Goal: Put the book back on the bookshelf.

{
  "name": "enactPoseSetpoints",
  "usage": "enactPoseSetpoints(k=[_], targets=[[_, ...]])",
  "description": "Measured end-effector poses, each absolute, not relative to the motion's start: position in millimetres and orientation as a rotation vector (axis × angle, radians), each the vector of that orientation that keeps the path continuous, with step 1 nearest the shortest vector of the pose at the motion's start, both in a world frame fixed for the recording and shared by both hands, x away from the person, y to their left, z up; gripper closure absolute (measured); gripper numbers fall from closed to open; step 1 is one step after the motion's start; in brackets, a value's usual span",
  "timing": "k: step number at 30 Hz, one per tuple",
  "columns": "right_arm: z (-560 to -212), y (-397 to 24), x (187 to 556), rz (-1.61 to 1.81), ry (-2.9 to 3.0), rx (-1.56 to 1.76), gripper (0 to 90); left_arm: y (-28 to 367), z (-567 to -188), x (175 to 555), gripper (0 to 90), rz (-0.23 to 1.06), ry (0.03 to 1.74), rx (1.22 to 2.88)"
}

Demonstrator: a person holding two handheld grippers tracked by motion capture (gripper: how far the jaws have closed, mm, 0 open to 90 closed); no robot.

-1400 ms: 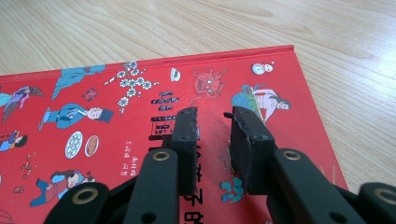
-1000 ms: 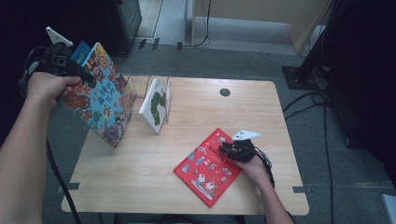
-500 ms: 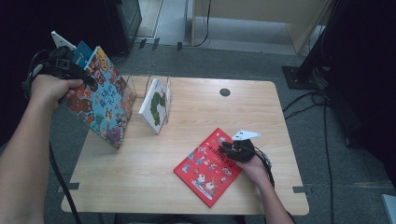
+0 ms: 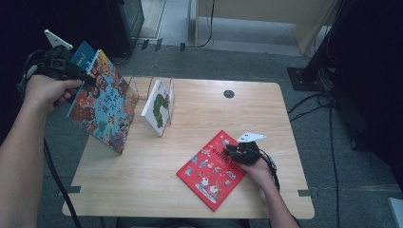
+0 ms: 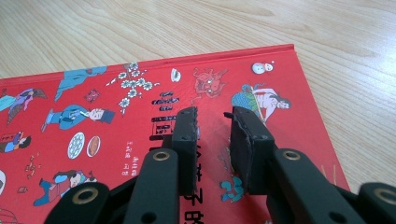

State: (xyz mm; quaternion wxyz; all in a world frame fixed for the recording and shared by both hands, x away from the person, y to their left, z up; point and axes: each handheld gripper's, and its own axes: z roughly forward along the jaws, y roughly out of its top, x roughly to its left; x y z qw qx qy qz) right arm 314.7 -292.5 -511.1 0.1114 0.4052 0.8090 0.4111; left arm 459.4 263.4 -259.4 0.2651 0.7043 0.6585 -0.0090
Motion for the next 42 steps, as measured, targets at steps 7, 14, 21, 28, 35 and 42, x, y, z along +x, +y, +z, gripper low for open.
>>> enactPoseSetpoints(k=[7,14,21,28,35,42], targets=[[-510,-299,314,1.196,2.375,1.213,71.6,271,-240,439,64.6,0.033,1.734,1.895],[-509,-308,312,1.207,2.351,1.237,71.6,266,-227,415,65.5,0.017,1.629,1.879],[-506,-312,309,1.214,2.324,1.243,71.6,236,-252,405,64.7,-0.030,1.564,1.941],[-505,-322,303,1.213,2.300,1.259,71.9,208,-284,398,63.6,-0.046,1.516,2.003],[-504,-332,292,1.215,2.272,1.270,73.7,183,-314,389,60.9,-0.070,1.438,2.042],[-505,-344,280,1.194,2.256,1.296,78.6,165,-342,385,60.0,-0.087,1.396,2.079]])
